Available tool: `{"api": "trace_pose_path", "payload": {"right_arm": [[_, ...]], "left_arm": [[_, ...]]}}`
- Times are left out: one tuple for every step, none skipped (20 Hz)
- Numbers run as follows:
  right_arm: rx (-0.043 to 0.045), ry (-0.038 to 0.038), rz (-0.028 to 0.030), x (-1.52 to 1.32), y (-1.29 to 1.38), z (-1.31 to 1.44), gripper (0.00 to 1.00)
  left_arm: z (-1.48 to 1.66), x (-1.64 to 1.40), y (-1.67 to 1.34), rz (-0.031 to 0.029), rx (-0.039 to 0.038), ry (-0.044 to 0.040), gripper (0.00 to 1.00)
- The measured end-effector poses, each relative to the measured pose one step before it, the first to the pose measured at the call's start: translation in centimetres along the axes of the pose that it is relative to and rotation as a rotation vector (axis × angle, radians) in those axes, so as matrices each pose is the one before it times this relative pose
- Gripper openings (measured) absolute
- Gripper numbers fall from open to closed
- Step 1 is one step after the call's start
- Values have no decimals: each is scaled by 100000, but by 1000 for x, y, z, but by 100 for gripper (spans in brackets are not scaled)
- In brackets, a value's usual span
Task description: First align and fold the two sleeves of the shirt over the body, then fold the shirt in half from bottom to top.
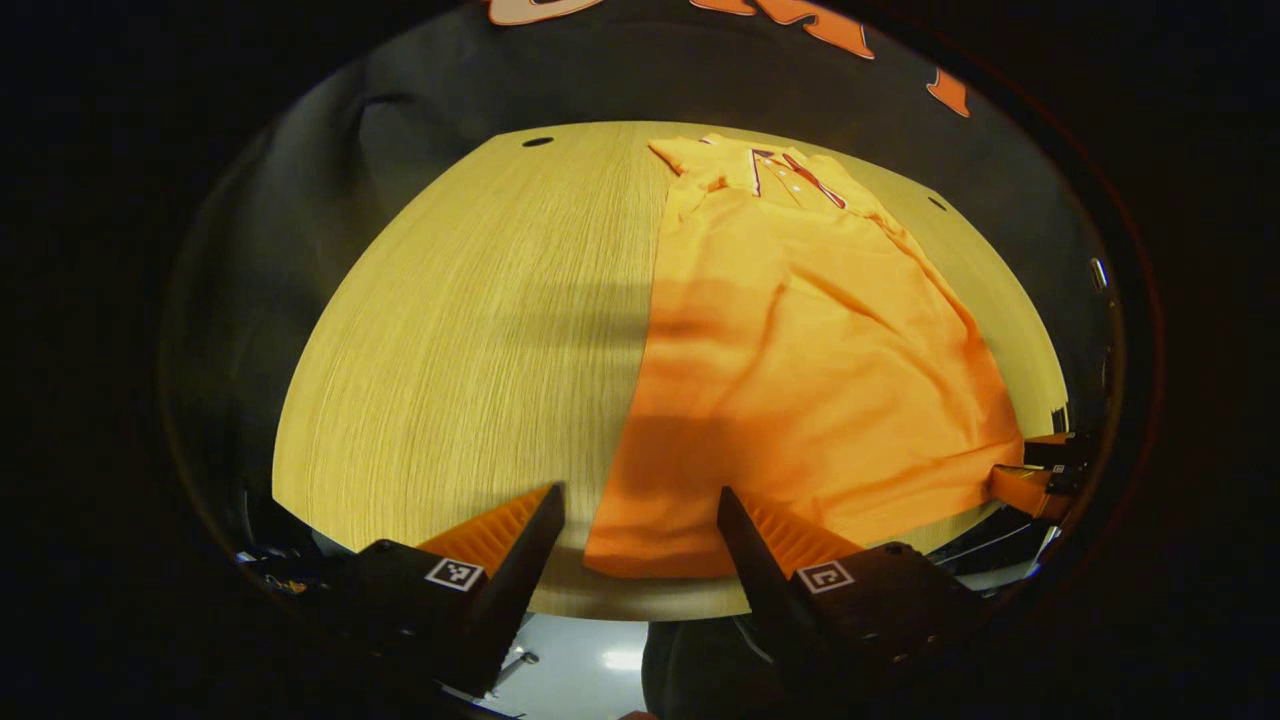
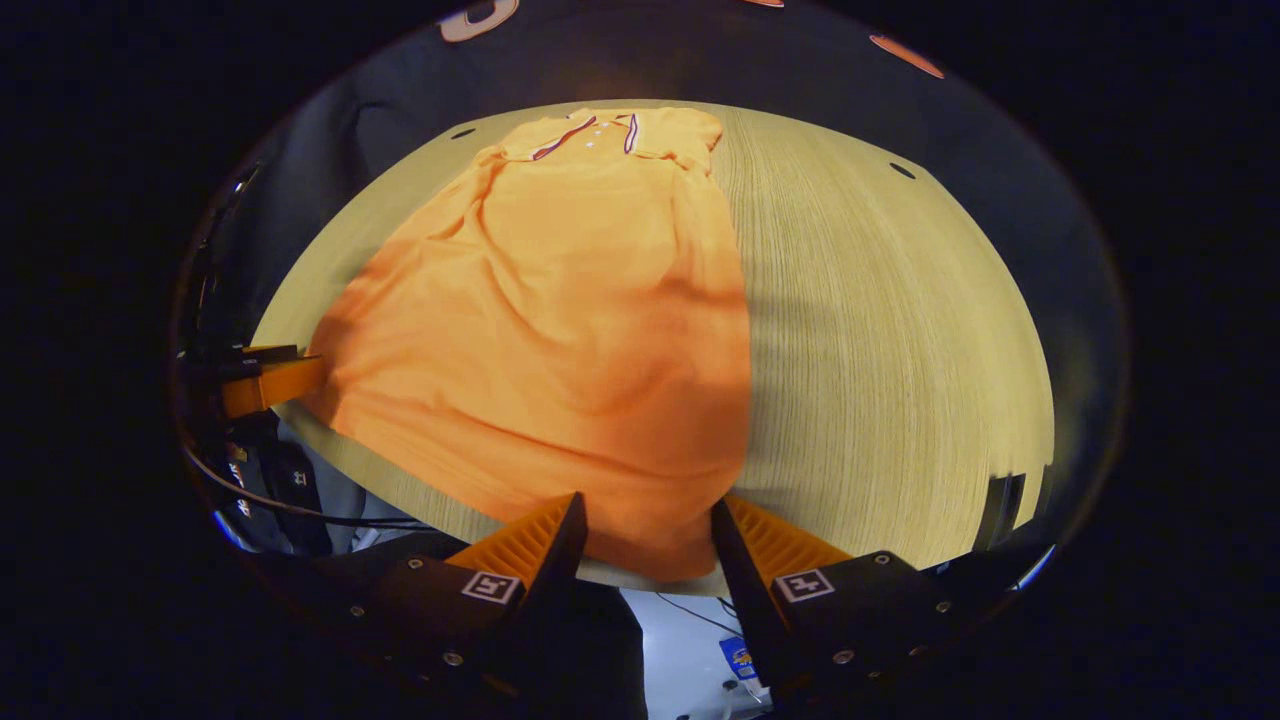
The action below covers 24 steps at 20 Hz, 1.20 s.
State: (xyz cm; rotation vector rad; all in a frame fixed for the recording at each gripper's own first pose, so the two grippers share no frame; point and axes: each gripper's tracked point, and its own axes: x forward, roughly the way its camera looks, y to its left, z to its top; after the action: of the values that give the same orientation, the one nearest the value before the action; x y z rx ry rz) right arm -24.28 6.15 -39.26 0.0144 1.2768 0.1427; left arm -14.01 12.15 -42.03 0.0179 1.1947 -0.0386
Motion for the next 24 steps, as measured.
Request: {"api": "trace_pose_path", "payload": {"right_arm": [[833, 671, -428, 83, -205, 58, 72], [3130, 168, -211, -56, -188, 29, 68], [3225, -157, 474, 78, -87, 204, 47], [2889, -285, 148, 65, -249, -6, 38], [360, 1358, 3949, -67, 643, -335, 16], [-1074, 1393, 2874, -68, 315, -344, 11], [65, 956, 2640, -158, 283, -398, 11], [1218, 347, 1685, -114, 135, -134, 11], [1768, 482, 3087, 26, 511, -136, 11], [1988, 569, 792, -60, 21, 19, 11], [1238, 983, 2009, 41, 514, -93, 11], [30, 17, -92, -174, -119, 111, 11], [250, -1318, 287, -139, 172, 290, 11], [181, -761, 1001, -265, 344, 327, 11], [113, -2114, 1138, -225, 369, 461, 11], [-360, -249, 965, -297, 236, 386, 10], [416, -2504, 1104, -176, 289, 618, 10], [565, -1136, 894, -226, 227, 476, 10], [835, -272, 1260, -135, 292, 489, 10], [1605, -2431, 1377, -173, 372, 974, 10], [1007, -484, 880, -214, 104, 414, 10], [1260, -2213, 375, -242, 126, 861, 10], [256, -1232, 418, -340, 123, 697, 10], [-996, -2056, -391, -297, -85, 1113, 10]], "left_arm": [[-30, -119, -185, -514, 1419, 816, 97], [-61, 35, -435, -931, 630, 407, 98], [121, 8, -420, 219, -331, -1015, 89], [47, -13, -717, -1548, 1550, -1270, 81], [-14, -480, -1042, -1964, 594, -2479, 66], [-199, 735, -652, 2070, -703, -639, 36], [-283, -306, -322, 727, 2898, 608, 7], [-167, -200, -646, -2146, 2219, 1192, 6], [-215, -131, -1648, -5418, -823, 1882, 7], [-129, -185, -1040, -4244, -2381, 718, 5], [381, 808, 93, -169, -2466, -1765, 7], [-72, -463, 263, -1182, -2557, 1128, 1], [53, -562, 166, -984, -1679, 768, 1], [708, -375, 451, 162, -483, -2535, 1], [705, -194, 125, -370, 236, -1138, 2], [714, -480, 476, 282, -744, -1549, 1], [648, -366, 290, -342, -1303, -1063, 1], [857, -528, 469, -195, -1470, -1637, 1], [684, -186, 141, -955, -1541, -1248, 1], [739, -291, 163, -614, -1324, -951, 1], [820, -252, 265, -219, -810, -1450, 1], [905, -329, -12, -901, -221, -1167, 1], [963, -240, -197, -806, 21, -1695, 1], [1116, -276, -330, -1246, 585, -1180, 1]]}}
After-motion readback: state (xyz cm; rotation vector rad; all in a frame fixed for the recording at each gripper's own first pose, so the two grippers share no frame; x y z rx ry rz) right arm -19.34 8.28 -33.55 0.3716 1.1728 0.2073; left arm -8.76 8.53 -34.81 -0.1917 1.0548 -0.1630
